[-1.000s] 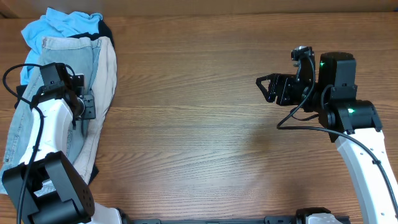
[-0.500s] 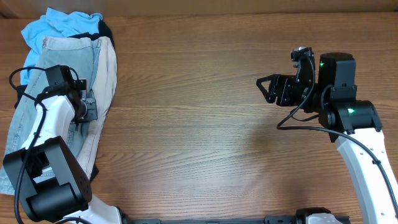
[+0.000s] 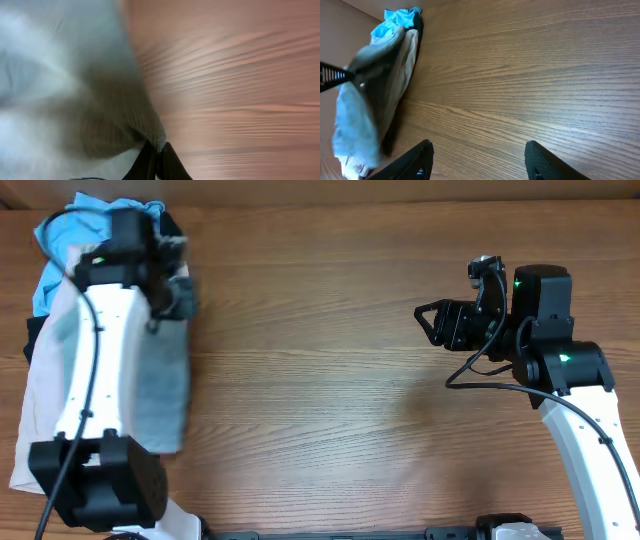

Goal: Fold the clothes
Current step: 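Pull the denim shorts off the pile and drop them mid-table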

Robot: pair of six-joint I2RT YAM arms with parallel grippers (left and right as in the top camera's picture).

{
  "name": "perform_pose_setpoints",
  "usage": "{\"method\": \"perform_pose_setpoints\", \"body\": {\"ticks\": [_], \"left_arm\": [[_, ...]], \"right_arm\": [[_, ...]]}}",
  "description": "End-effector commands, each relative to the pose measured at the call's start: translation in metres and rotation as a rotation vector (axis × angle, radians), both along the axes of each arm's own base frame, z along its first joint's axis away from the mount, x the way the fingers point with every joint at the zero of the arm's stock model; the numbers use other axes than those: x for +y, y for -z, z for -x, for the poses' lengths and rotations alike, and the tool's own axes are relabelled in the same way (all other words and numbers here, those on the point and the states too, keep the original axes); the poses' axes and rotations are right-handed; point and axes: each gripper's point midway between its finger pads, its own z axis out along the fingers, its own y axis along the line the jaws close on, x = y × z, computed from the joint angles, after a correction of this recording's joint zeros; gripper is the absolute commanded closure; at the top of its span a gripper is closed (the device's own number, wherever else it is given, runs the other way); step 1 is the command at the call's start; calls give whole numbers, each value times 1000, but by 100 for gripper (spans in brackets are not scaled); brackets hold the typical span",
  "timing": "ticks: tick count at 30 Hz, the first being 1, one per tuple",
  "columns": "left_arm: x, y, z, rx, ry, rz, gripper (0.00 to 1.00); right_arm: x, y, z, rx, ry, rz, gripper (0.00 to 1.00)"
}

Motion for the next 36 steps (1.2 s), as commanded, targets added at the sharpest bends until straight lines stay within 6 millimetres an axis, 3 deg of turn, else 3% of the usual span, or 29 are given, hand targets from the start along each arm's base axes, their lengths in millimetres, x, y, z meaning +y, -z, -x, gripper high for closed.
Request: {"method": "perform_pose_setpoints", "body": {"ticks": [1,8,13,14,15,17,18,19,22,26,27,31,36], "left_arm": [[-106,-30,8,-51,189,220,96],[-227,-18,17,-81,418,263,96],[-292,6,9,-137,537,271,94],[-301,12,3,-161,545,262,87],[-306,15,-1,-177,548,260,74],[-317,17,-12,-221,555,267,42],[-319,16,-16,-238,547,278,19],[-319,13,-20,-248,530,288,3],[-300,-7,-31,-254,452,312,0],[-238,-38,-33,-194,324,285,0],[-208,-50,-33,-177,265,270,0],[-134,-66,-39,-172,111,245,0],[-58,-60,-50,-163,-55,228,1]], "right_arm": [[-3,-11,-4,-23,28,7,39],[-24,-7,-7,15,118,-5,41],[-56,-1,-7,50,205,0,40],[-62,0,-6,55,220,5,39],[-68,2,-6,60,237,9,38],[-80,5,-5,75,270,21,35],[-84,6,-3,77,271,31,34],[-87,8,-2,84,272,38,34],[-86,14,6,112,245,59,34],[-56,19,15,138,154,69,34],[-35,20,19,136,97,81,34],[17,24,23,115,30,153,30],[103,39,23,57,-52,201,26]]}}
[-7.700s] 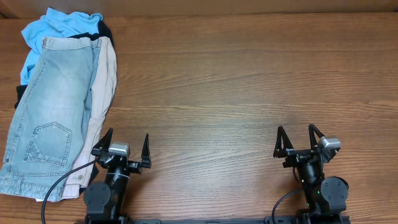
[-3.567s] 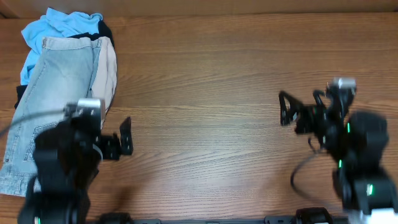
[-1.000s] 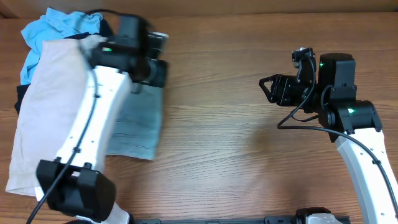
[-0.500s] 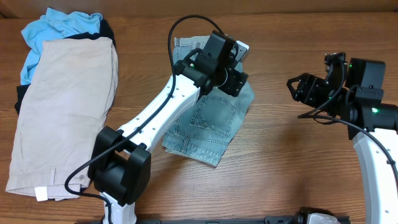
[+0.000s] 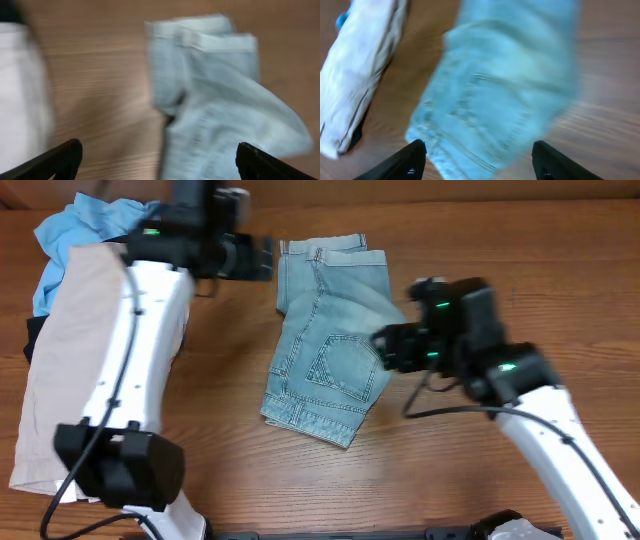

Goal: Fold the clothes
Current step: 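Pull the denim shorts off the pile and drop them mid-table, then grasp the denim shorts waistband with the right gripper and drag rightward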

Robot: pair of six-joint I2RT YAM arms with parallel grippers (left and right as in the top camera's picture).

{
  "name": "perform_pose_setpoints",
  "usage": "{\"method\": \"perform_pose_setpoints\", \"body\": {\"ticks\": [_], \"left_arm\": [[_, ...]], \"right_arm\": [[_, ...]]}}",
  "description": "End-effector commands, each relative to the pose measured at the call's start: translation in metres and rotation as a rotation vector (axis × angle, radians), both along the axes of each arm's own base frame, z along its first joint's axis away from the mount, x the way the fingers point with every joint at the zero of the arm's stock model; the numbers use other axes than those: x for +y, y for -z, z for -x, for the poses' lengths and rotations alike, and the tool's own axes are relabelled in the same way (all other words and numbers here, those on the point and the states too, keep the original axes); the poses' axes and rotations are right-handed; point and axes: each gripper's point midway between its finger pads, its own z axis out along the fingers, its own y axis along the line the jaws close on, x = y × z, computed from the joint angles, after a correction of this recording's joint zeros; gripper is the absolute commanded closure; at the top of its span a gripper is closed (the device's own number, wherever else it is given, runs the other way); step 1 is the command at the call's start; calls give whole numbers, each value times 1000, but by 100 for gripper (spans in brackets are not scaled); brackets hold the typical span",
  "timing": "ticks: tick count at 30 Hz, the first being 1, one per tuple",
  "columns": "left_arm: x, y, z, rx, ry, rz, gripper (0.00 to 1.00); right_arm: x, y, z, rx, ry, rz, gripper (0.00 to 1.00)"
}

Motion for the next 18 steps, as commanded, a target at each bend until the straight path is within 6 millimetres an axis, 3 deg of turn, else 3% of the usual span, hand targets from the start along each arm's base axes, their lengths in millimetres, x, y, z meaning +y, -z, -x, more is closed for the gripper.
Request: {"method": "perform_pose_setpoints", "body": {"ticks": [1,4,10,14,18], "left_arm": [[44,-7,-2,0,-107,0,0],[70,-4,-2,10,-163,-1,0],[98,3,1,30,-227,-24,0],[102,8,3,43,-238,-42,0],[106,9,5,51,-248,-60,0]], "right_arm": [[50,16,-7,-27,26,55,25],[105,47,-6,-25,-58,53,23],[184,115,9,43,-203,109,10],[203,135,14,84,-199,189,8],[199,159,14,108,-110,261,9]]}}
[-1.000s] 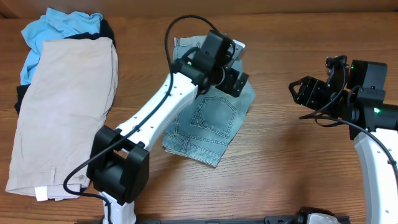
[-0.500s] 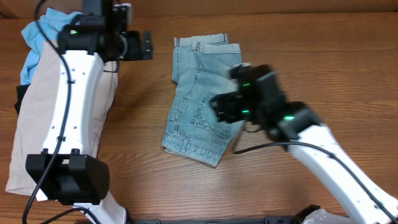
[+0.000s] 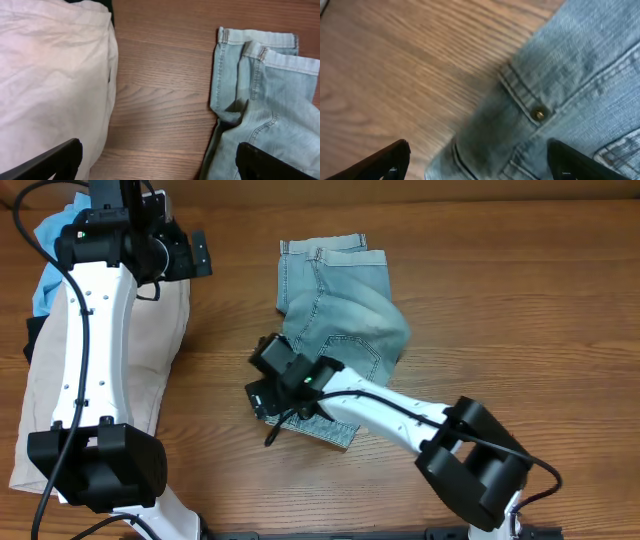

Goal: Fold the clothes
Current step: 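Grasp the denim shorts waistband with the right gripper and drag rightward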

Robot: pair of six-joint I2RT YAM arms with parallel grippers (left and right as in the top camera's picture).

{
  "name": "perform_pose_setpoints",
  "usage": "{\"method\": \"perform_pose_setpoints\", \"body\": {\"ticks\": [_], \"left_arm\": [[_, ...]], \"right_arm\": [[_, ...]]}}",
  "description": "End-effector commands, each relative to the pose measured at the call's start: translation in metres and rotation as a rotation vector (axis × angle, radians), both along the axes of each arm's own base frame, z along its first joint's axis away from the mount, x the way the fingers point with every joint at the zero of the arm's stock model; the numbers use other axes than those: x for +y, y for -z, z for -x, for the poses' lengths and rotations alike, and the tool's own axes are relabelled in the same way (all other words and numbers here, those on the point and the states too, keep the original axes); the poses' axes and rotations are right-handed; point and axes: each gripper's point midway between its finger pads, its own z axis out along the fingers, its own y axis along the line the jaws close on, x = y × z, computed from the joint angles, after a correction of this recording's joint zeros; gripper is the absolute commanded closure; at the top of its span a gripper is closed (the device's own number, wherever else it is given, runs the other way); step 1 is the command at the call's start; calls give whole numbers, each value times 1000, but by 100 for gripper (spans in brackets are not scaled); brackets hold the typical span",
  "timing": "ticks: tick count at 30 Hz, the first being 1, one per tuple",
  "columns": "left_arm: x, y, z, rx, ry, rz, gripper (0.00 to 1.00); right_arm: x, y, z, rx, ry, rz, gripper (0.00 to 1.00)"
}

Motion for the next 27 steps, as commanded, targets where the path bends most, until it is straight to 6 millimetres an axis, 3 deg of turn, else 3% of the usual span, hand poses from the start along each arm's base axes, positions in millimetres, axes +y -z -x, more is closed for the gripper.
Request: {"method": "perform_pose_setpoints", "body": {"ticks": [1,4,7,8,13,17,19,22,23,24,27], "left_arm": [[5,2,3,10,-24,-23,0],[6,2,4,12,-26,-27,0],[6,2,4,12,-26,-27,0],[6,2,4,12,-26,-27,0],[6,2,4,15,-26,-27,0],[6,3,5,16,-26,-27,0],[6,3,5,16,-21,-29,0],[6,3,5,15,-11,-34,0],[5,3,5,14,-7,-36,0],[5,3,5,14,-5,-37,0],[5,3,5,14,2,-42,0]], "right_arm": [[-5,2,-18,-55,144,48,11],[-18,10,-19,-51,205,98,32],[-30,8,-24,-53,251,135,73],[-32,7,-25,-50,256,141,80],[-47,-13,-33,-43,289,184,96],[-71,-66,-47,-58,346,194,96],[-92,-108,-56,-71,395,170,96],[-140,-166,-71,-101,486,136,96],[-177,-192,-78,-117,552,128,96],[-202,-204,-82,-125,593,129,96],[-279,-220,-86,-119,742,158,96]]}}
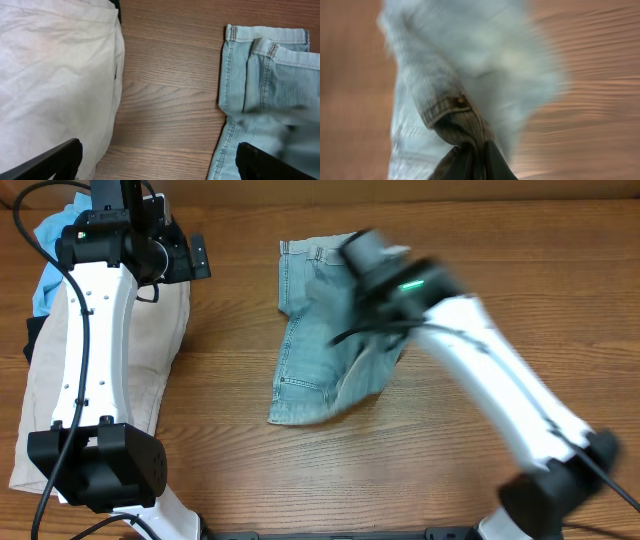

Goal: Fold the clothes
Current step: 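Grasp the denim shorts waistband with the right gripper and drag rightward, then grasp the left leg hem with the left gripper and spread the shorts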

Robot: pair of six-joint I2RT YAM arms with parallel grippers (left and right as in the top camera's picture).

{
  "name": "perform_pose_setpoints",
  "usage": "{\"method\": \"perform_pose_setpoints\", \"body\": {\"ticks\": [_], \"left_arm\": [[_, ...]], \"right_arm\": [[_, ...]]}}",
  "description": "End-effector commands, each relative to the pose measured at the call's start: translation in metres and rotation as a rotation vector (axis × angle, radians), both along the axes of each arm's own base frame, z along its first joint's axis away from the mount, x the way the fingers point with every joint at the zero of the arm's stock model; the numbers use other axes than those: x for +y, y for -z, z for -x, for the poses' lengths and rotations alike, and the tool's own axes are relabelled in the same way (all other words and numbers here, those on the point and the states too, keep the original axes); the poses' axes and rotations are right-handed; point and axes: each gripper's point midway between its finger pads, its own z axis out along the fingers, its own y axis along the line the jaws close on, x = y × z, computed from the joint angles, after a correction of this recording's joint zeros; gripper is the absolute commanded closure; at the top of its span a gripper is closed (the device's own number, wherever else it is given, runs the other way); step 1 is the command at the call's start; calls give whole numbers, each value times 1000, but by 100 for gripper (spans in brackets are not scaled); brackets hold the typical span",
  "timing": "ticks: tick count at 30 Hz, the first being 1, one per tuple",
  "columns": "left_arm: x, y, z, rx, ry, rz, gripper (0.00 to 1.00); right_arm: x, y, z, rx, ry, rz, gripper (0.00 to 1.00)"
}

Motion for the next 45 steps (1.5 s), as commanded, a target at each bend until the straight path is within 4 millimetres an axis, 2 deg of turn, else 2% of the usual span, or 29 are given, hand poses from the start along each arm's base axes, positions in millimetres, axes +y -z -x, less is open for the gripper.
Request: {"method": "perform_pose_setpoints", "body": {"ticks": [1,4,8,11,13,16,17,20,22,23,25,31,36,40,45], "left_arm": [[1,-1,2,-1,19,-22,0],[-2,-1,2,-2,34,-26,0],[-16,-1,2,-5,89,-40,0],[-33,-1,2,-8,146,-52,0],[-46,-2,1,-16,191,-61,0],[-73,-4,-3,-49,276,-78,0],[-81,-4,-5,-60,306,-84,0],[-114,0,-9,-86,419,-109,0],[-139,7,-10,-99,515,-134,0],[-164,17,-13,-112,613,-156,0],[-195,34,-15,-125,733,-166,0],[-266,102,-22,-111,912,-158,0],[-298,149,-23,-93,966,-156,0],[-311,174,-30,-105,980,-156,0],[-316,200,-38,-110,979,-158,0]], "right_arm": [[-113,-52,-12,-97,214,33,96],[-187,-41,-9,-28,366,64,96],[-256,-7,8,108,510,13,96],[-291,23,30,207,624,-34,96],[-313,44,49,265,701,-50,91],[-335,70,66,300,750,-87,75],[-340,74,68,299,757,-113,73],[-343,79,67,267,730,-239,62],[-336,74,59,224,646,-324,52],[-327,68,50,186,565,-379,42],[-322,64,45,167,524,-394,30],[-303,61,31,146,442,-399,28],[-289,60,21,136,387,-381,26],[-282,60,17,133,365,-377,26],[-280,60,15,129,357,-376,26]]}}
